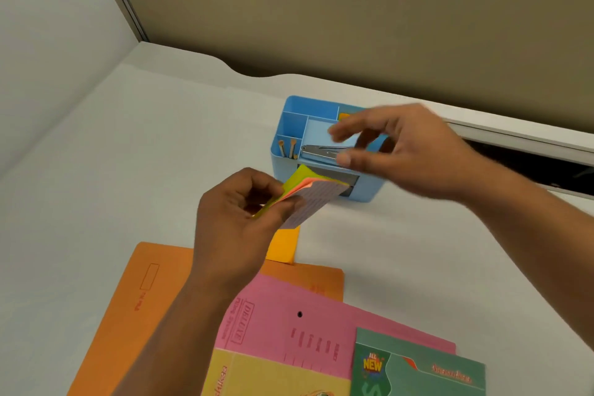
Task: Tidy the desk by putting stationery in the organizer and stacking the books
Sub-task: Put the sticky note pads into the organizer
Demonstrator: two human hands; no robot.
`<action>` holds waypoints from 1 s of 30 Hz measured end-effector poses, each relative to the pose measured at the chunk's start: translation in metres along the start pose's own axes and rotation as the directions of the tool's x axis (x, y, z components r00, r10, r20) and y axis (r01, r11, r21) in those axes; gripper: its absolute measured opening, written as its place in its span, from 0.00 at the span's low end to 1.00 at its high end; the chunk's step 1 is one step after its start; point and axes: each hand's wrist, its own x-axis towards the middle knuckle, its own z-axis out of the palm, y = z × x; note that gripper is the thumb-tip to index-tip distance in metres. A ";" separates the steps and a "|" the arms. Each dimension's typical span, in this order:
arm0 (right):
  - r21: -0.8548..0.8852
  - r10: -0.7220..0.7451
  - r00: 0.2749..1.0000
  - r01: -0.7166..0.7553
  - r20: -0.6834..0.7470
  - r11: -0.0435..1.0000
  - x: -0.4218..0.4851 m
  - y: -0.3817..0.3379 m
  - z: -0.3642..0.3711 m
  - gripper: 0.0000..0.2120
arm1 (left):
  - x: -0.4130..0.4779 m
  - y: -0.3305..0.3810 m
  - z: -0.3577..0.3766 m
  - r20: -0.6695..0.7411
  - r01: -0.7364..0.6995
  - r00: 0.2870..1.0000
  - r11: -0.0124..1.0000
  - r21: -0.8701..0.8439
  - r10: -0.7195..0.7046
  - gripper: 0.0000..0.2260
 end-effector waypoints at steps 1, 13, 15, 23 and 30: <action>-0.013 -0.045 0.995 0.046 0.087 0.999 -0.004 -0.006 0.002 0.18 | 0.003 0.004 0.001 -0.001 -0.025 1.000 0.999 -0.022 0.025 0.12; -0.317 -0.204 0.934 0.107 -0.293 0.942 0.049 0.000 -0.021 0.07 | 0.028 -0.030 -0.008 -0.147 0.124 0.983 0.986 0.108 -0.108 0.24; -0.389 -0.183 0.943 0.063 -0.279 0.919 0.072 0.011 -0.021 0.07 | 0.026 -0.056 -0.006 -0.036 0.186 0.982 0.933 0.308 -0.184 0.26; -0.577 -0.086 0.985 -0.017 -0.151 0.816 0.121 0.035 0.013 0.10 | 0.014 -0.091 0.003 0.236 0.032 0.898 0.590 0.807 -0.372 0.43; -0.563 0.046 0.995 -0.086 -0.085 0.822 0.120 0.048 0.036 0.10 | 0.014 -0.100 0.007 0.212 0.039 0.902 0.559 0.828 -0.377 0.48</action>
